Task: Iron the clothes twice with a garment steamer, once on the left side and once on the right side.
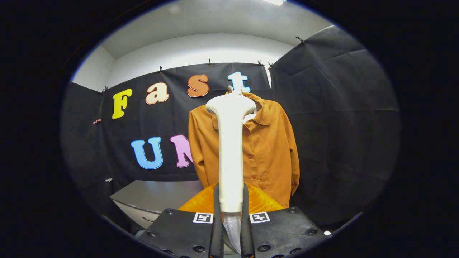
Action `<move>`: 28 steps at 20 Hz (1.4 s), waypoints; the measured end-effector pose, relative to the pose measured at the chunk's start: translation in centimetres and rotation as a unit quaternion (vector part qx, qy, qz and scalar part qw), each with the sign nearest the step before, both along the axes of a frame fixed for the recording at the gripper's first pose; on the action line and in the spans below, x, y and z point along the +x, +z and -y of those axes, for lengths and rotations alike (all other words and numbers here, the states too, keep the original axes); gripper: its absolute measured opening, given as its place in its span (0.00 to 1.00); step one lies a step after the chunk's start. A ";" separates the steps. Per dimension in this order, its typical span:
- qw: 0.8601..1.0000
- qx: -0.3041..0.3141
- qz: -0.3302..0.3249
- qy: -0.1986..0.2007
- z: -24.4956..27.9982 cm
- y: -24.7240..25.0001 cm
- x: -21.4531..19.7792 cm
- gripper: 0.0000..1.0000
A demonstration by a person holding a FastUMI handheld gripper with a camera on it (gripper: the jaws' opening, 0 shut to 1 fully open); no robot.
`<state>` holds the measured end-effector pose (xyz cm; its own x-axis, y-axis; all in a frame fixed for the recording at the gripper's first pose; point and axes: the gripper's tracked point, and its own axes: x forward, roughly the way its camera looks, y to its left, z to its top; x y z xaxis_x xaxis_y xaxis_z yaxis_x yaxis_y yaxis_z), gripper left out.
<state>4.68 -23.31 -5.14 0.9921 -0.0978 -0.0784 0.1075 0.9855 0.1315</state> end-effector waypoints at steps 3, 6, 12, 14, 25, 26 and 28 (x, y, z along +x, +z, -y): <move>1.000 -0.006 0.006 0.014 -2.6 1.8 0.7 0.22; 0.999 -0.007 0.014 0.028 -5.0 3.2 1.1 0.22; 0.999 -0.013 0.021 0.044 -7.8 4.0 1.2 0.22; 0.999 -0.016 0.023 0.041 -8.0 4.2 1.4 0.22; 0.999 -0.020 0.025 0.027 -8.8 4.2 2.0 0.22; 0.999 -0.021 0.024 0.027 -9.0 4.1 1.9 0.22; 0.999 -0.024 0.024 0.028 -9.2 4.1 1.8 0.22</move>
